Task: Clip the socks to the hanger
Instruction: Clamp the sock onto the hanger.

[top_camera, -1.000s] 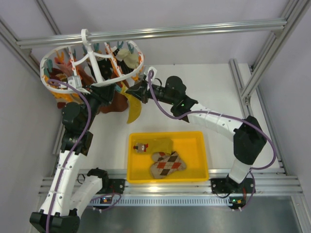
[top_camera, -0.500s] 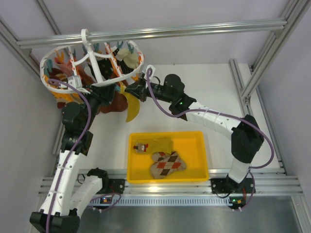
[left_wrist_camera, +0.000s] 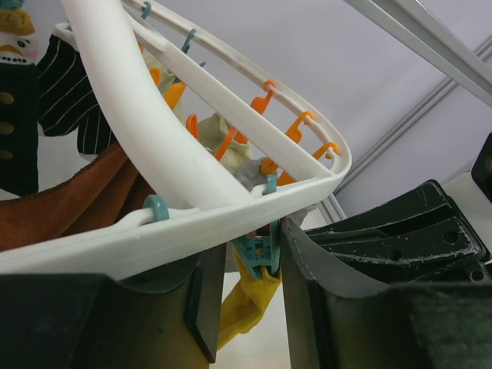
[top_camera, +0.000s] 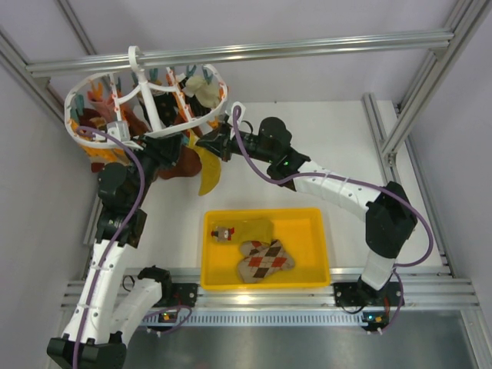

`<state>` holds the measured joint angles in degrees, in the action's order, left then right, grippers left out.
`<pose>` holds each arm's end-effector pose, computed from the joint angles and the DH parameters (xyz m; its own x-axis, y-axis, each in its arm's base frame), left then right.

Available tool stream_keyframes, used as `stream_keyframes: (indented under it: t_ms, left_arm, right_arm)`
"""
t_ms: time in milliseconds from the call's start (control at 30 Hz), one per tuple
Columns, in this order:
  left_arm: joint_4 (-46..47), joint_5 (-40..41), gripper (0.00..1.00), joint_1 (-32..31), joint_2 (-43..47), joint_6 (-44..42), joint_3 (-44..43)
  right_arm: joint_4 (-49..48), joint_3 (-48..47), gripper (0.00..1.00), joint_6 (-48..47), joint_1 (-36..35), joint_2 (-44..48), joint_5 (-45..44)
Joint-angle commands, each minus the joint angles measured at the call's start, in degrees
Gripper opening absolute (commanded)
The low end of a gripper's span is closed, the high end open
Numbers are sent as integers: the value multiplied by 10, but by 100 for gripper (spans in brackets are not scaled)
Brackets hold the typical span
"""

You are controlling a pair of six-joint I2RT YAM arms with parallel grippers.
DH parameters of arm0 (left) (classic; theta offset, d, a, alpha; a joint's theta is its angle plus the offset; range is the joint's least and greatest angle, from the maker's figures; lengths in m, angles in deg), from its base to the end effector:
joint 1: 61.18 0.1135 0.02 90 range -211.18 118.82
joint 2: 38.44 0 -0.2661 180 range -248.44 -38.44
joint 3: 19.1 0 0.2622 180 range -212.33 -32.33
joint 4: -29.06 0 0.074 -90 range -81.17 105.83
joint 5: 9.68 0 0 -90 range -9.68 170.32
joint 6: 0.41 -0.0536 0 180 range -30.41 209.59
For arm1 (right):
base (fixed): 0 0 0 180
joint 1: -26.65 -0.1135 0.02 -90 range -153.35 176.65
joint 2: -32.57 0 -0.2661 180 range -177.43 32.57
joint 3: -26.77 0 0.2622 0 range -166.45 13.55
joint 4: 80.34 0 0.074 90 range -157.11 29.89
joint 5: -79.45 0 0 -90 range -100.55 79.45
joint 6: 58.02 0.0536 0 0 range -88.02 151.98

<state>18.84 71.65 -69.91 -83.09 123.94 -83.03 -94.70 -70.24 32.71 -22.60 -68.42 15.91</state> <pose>0.2000 -0.0389 0.4071 -0.0392 -0.5583 -0.8287 0.3332 0.7746 -0.5376 0.2771 0.3582 0.3785 0.1053 0.1397 -0.9846 -0.9657 0.2506 -0.0677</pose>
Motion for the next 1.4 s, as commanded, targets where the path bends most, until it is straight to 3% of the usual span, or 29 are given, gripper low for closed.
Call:
stream_keyframes:
  t_ms: [0,400,567,633,900,1167,1233,1367]
  left_arm:
    - [-19,-3,39,-1,0,-20,-3]
    - [-23,-26,63,-1,39,-26,-1]
    - [-43,-84,81,-1,53,-38,-8]
    - [-55,-101,83,-1,61,-43,-12]
    - [-133,-187,78,-1,113,-48,-22]
    - [-180,-80,70,7,132,-38,-60]
    - [-185,-40,60,9,119,-40,-69]
    - [-191,-14,52,9,77,-52,-94]
  right_arm:
    - [-22,-16,0,10,6,18,9]
    - [-12,-8,0,12,21,28,5]
    - [0,-15,0,15,33,26,3]
    - [6,-16,0,15,40,26,2]
    - [28,-23,0,11,72,25,-6]
    - [55,-32,0,-3,80,24,-6]
    - [57,-32,0,-3,80,25,-4]
    - [59,-36,0,-2,80,26,0]
